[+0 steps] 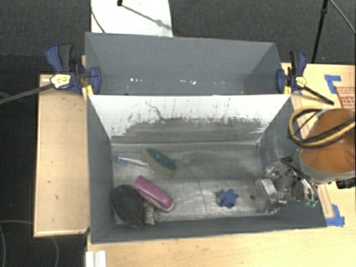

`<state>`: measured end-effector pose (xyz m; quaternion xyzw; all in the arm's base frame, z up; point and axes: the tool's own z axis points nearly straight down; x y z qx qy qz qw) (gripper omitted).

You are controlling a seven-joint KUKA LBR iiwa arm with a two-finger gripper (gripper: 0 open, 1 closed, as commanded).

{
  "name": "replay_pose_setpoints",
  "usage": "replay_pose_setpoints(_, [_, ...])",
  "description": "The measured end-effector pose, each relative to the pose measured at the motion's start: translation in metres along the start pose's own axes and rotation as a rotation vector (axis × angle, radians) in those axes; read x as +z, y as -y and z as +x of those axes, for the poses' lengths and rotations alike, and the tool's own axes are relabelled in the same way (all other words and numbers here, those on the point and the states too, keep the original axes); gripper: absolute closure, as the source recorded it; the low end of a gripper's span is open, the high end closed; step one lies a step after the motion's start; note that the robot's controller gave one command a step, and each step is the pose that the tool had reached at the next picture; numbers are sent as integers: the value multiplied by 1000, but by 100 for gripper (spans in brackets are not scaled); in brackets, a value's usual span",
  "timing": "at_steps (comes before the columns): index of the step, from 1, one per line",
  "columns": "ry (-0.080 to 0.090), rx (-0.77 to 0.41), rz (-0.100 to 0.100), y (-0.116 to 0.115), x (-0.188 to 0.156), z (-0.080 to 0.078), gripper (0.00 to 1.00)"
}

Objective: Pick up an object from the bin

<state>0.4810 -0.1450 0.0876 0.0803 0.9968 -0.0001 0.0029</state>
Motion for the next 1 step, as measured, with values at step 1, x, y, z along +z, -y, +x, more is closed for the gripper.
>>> replay_pose_setpoints(1, [5, 0, 2, 0, -113, -3, 100])
